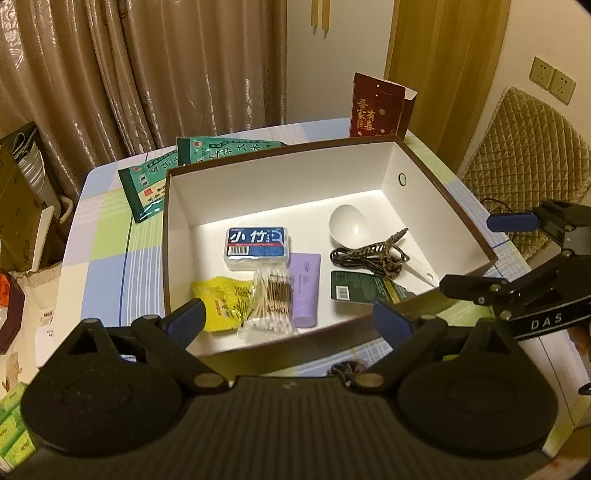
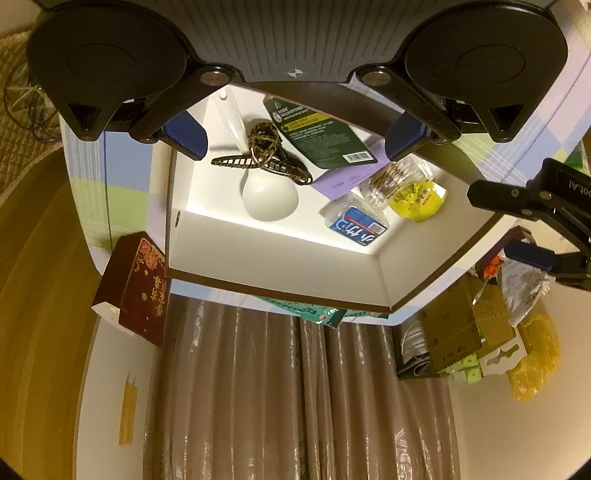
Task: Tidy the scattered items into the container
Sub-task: 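Open both tools to drop the swab bag and claw clip into the box, then withdraw both tools to the table and grasp the green lip-gel tube with the left tool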
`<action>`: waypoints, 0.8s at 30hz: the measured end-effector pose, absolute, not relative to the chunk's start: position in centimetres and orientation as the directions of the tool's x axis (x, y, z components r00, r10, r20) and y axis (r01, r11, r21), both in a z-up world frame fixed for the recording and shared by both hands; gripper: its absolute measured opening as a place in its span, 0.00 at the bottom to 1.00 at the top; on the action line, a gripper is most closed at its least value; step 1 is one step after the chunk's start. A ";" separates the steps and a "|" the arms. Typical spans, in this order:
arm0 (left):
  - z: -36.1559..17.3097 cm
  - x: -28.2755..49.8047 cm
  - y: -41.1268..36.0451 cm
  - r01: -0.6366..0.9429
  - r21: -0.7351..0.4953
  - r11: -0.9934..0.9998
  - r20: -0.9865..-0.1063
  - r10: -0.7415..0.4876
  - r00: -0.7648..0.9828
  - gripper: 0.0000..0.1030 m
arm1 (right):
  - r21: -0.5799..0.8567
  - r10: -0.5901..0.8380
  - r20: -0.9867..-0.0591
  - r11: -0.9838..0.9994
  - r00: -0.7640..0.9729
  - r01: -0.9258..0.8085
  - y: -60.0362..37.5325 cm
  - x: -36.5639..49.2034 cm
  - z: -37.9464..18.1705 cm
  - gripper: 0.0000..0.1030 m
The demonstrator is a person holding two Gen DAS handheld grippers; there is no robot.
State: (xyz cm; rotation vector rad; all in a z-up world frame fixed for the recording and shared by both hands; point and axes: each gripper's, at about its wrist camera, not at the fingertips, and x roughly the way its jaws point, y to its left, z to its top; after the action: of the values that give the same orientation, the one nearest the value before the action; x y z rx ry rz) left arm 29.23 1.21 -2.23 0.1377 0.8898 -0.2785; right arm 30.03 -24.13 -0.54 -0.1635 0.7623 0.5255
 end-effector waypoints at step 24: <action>-6.8 21.9 5.0 0.251 -0.056 0.966 -0.799 -0.194 0.569 0.92 | 0.064 0.412 -0.685 0.855 0.601 -0.514 -25.2 24.9 -1.3 0.97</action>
State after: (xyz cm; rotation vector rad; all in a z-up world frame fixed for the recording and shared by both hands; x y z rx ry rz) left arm 21.85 5.03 -6.78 0.0659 0.9299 -0.2611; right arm 24.88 -25.21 -1.29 -0.1457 0.7552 0.5386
